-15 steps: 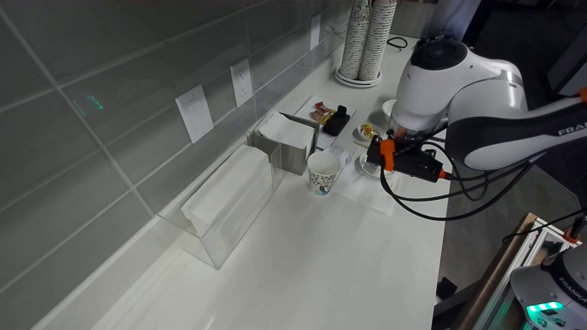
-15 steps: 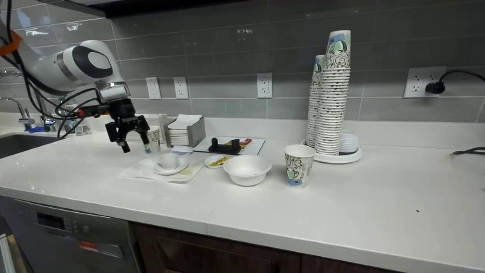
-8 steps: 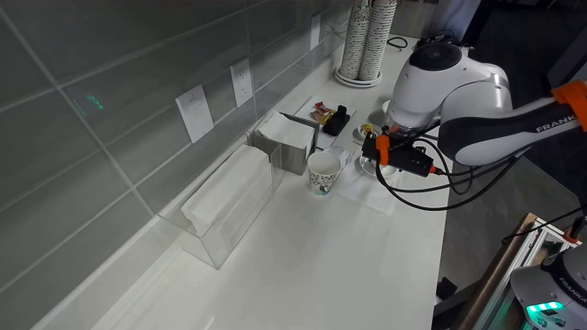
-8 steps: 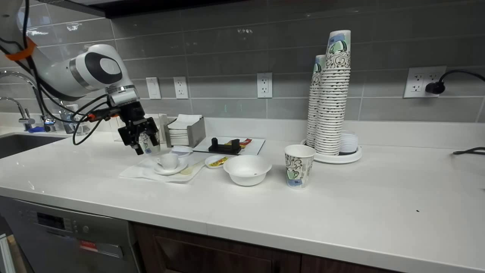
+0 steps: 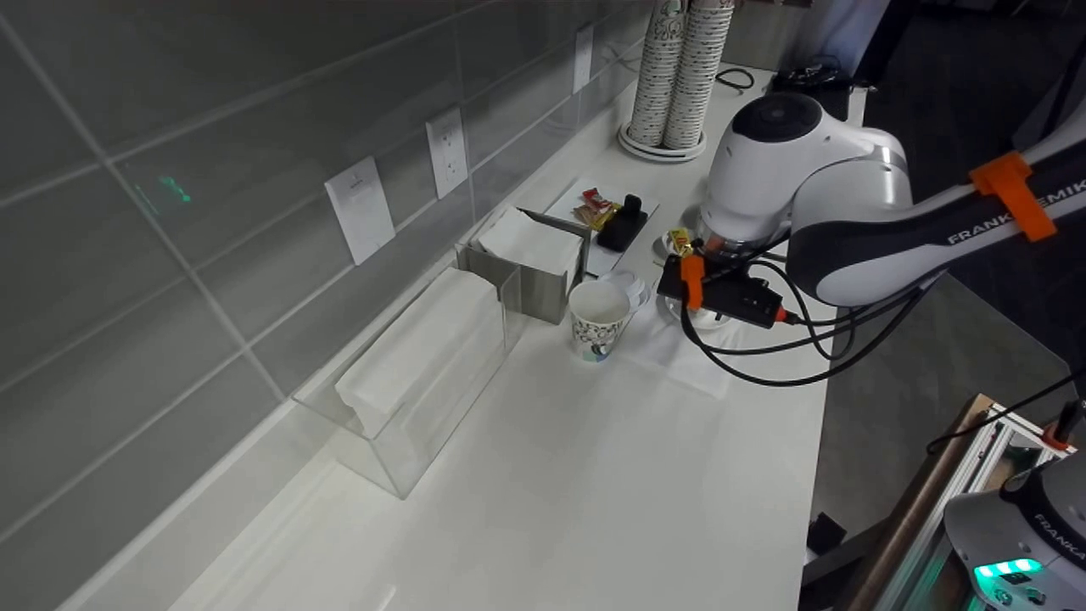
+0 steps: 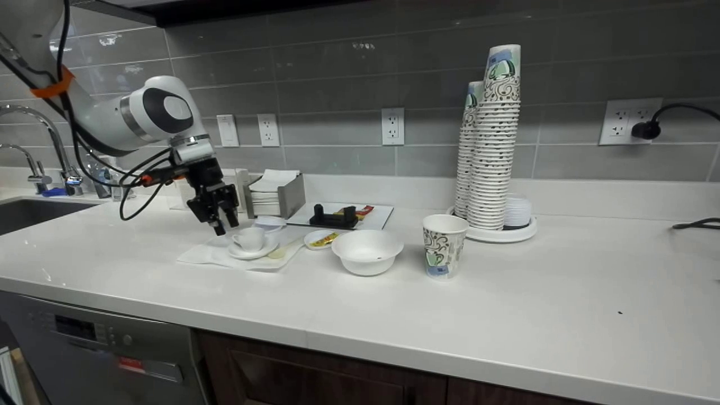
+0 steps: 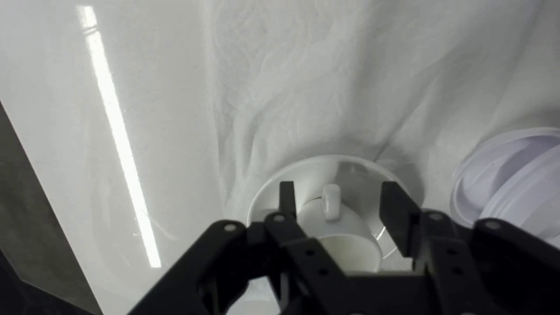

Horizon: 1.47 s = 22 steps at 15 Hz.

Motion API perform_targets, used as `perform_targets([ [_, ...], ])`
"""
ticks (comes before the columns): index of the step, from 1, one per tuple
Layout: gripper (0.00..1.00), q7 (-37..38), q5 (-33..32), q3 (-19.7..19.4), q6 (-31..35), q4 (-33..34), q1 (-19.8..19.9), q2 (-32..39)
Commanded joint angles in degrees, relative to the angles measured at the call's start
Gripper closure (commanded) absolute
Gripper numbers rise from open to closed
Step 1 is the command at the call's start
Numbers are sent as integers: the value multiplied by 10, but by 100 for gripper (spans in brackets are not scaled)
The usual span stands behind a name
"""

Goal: Take the cup off of the plate

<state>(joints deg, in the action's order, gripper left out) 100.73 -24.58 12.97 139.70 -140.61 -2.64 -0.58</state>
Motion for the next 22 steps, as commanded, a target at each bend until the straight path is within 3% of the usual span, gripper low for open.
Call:
perform_targets([
  [1, 51, 22, -19, -21, 6, 19, -21, 25],
  [6, 57, 22, -18, -38, 5, 26, -31, 38],
  [9, 67, 21, -16, -46, 6, 29, -35, 45],
  [20, 70, 15, -13, -61, 0, 32, -42, 54],
  [22, 74, 15, -13, -62, 1, 32, -42, 54],
])
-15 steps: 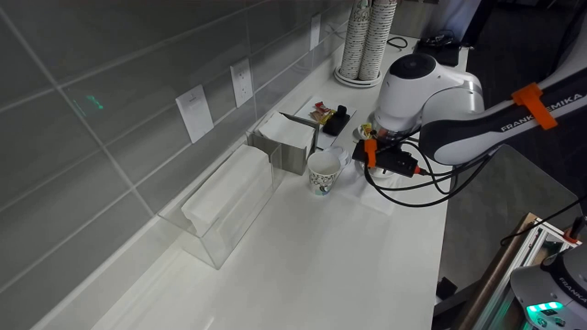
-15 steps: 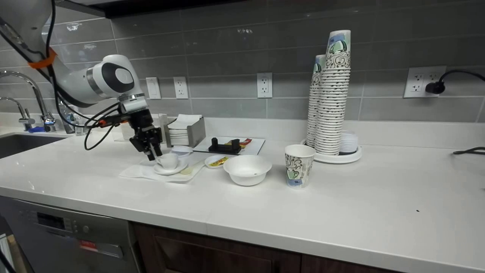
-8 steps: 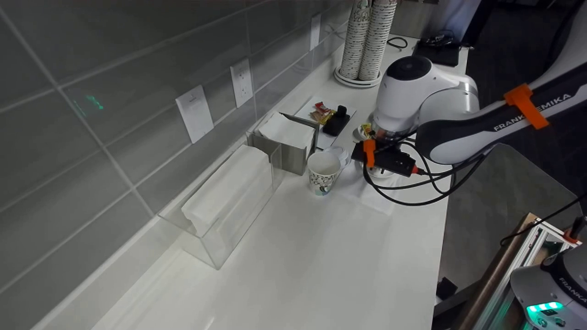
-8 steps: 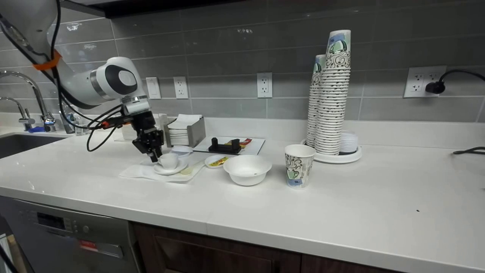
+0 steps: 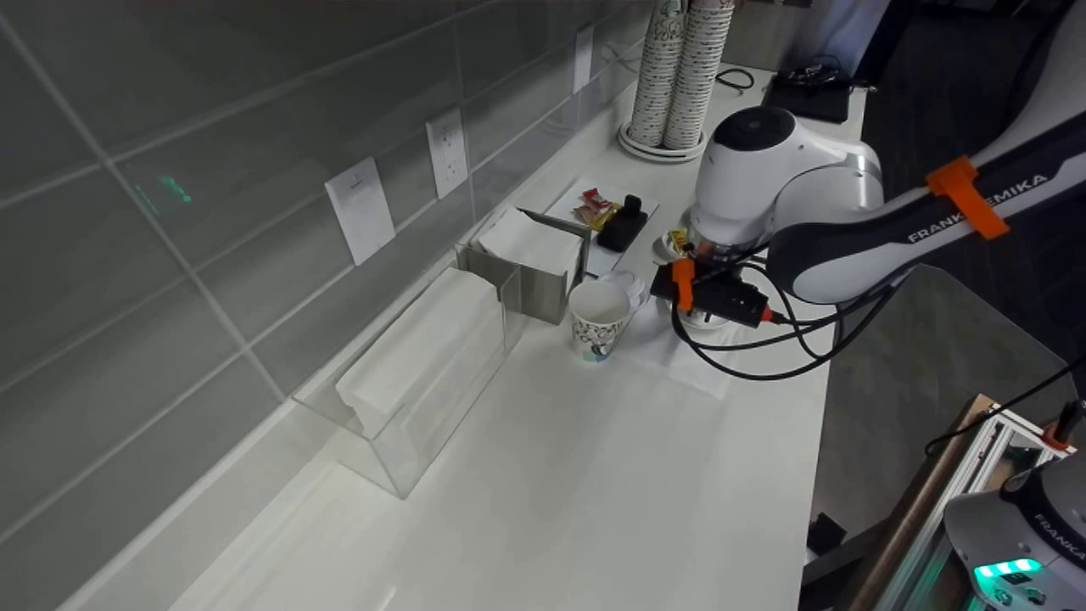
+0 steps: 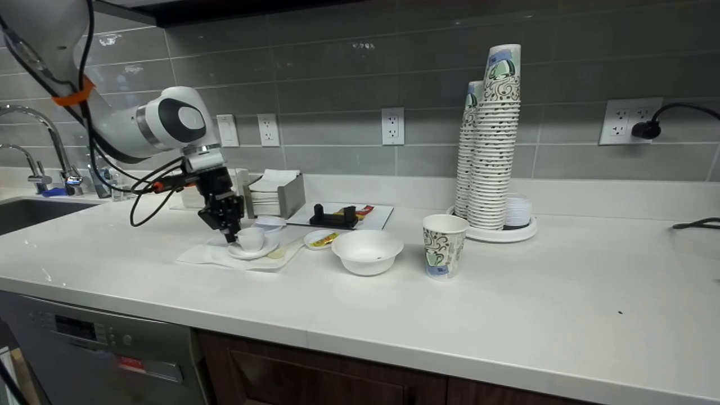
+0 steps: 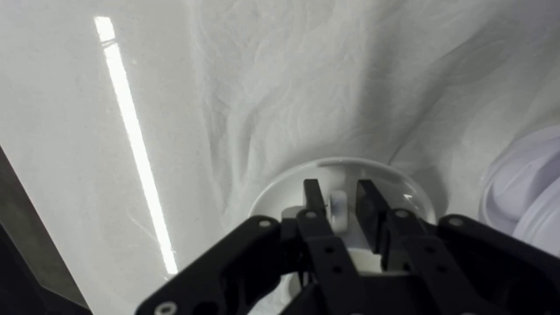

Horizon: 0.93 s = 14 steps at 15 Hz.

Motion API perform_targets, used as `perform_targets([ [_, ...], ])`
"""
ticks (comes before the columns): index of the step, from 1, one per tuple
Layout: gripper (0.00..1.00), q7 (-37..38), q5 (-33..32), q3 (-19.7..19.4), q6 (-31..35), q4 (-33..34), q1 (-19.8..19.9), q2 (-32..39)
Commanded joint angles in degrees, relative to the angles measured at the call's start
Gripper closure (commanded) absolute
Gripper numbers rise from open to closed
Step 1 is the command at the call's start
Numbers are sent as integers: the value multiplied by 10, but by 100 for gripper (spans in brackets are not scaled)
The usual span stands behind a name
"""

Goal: Take the cup off of the plate

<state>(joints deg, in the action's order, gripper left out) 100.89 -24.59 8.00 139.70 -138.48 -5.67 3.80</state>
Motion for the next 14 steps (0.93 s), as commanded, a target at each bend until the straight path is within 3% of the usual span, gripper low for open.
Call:
perform_targets([
  [1, 74, 13, -12, -13, 1, 11, -11, 11],
  [8, 100, 11, -10, -18, 2, 9, -11, 10],
  [14, 97, 3, 1, -17, -6, 10, -10, -13],
])
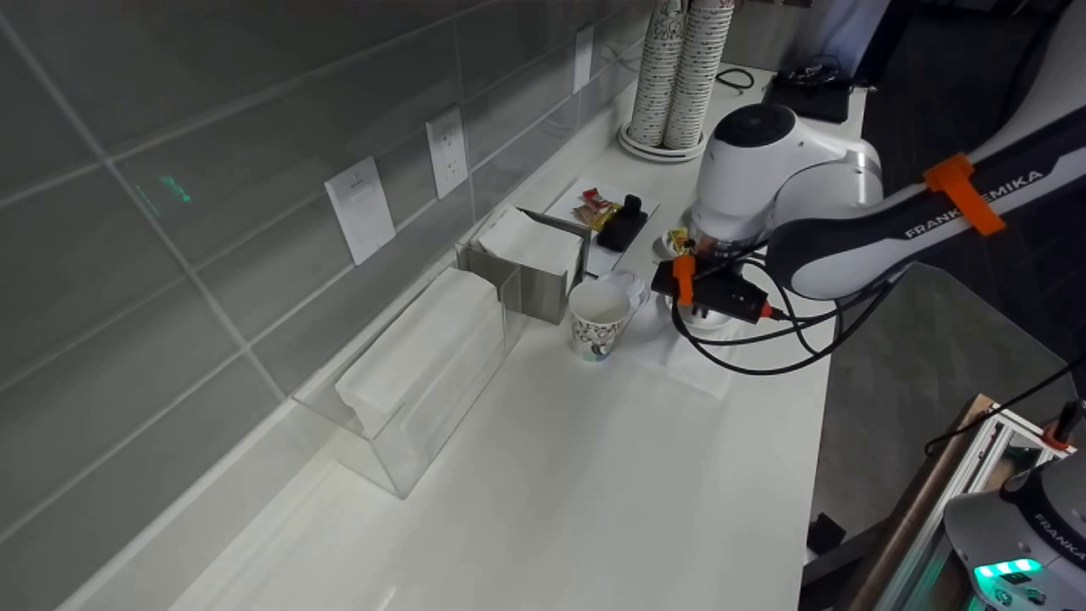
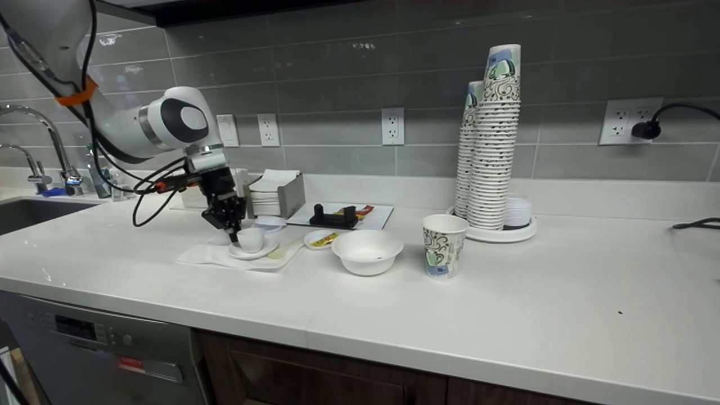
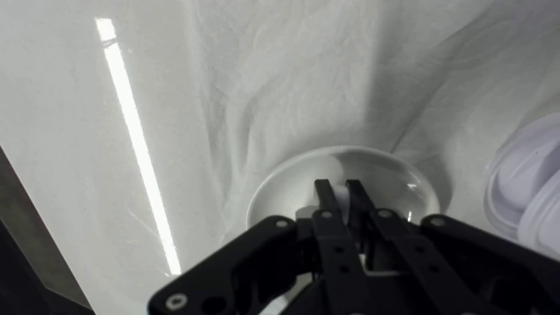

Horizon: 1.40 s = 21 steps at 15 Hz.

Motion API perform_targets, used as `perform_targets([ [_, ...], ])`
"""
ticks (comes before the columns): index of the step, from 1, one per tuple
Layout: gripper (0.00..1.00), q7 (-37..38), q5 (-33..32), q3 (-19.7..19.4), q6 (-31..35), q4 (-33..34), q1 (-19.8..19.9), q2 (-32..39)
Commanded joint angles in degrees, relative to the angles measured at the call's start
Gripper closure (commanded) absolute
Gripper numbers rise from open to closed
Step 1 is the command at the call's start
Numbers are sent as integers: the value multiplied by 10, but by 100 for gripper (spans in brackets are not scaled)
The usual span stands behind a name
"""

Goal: Take the cup off of the plate

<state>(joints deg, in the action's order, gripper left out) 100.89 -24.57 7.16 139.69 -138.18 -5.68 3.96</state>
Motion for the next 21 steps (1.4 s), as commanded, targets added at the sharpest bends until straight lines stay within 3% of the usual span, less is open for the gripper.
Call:
perform_targets([
  [1, 97, 1, 2, -9, -8, 8, -10, -21],
  [12, 97, -70, 30, -52, -13, 28, 49, -106],
  [21, 97, -114, 86, -80, 10, 6, 89, -93],
])
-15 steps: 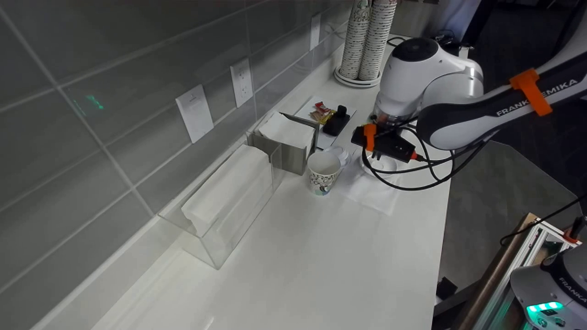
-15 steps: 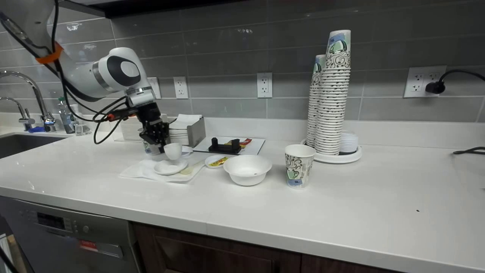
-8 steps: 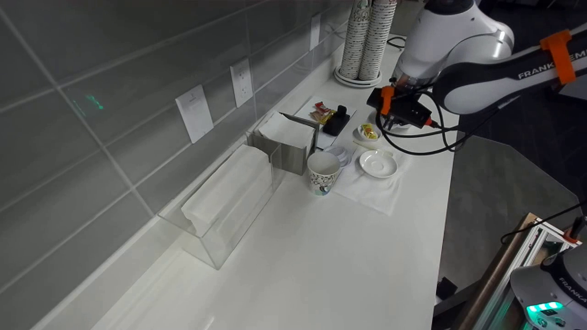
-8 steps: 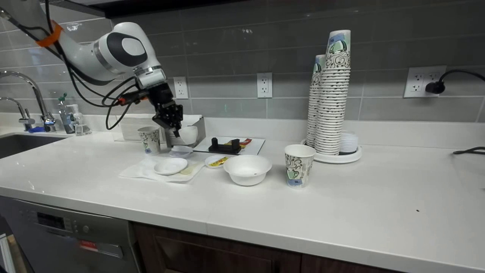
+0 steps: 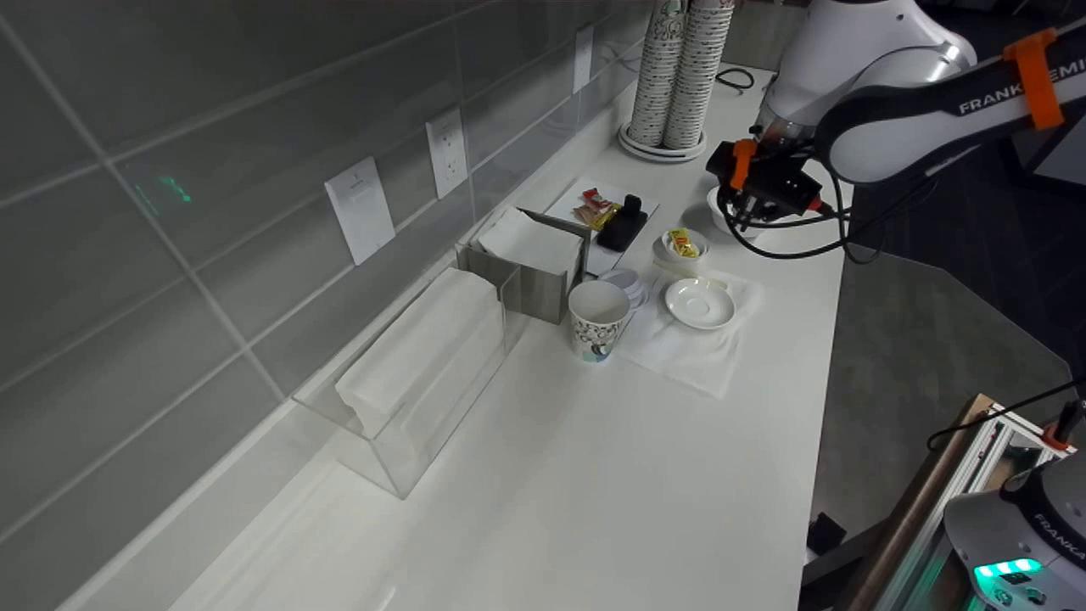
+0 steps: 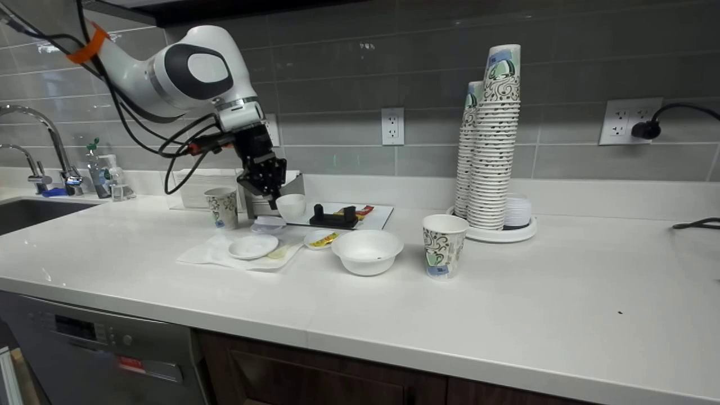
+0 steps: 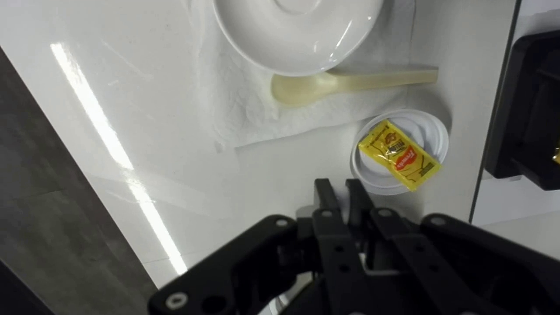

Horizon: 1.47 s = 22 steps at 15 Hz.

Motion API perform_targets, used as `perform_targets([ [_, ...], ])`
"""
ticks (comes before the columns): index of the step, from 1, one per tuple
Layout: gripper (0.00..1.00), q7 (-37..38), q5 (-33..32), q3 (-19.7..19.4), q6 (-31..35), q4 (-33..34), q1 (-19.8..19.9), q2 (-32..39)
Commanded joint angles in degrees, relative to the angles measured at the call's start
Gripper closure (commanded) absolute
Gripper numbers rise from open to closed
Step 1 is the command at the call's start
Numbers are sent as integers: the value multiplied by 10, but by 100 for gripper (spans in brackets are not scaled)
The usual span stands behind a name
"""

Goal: Take the cup off of the plate

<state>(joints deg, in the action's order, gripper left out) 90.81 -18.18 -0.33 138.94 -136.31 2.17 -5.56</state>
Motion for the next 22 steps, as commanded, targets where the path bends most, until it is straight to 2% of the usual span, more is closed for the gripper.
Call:
perform_targets([
  [1, 97, -10, 20, -8, 19, -17, 13, 5],
  [10, 97, 30, -1, -35, 45, -42, 39, 43],
  [14, 97, 75, -58, -52, 64, -38, 45, 63],
  [16, 97, 73, -81, -59, 77, -35, 43, 75],
  [22, 97, 74, -92, -77, 125, -37, 38, 98],
])
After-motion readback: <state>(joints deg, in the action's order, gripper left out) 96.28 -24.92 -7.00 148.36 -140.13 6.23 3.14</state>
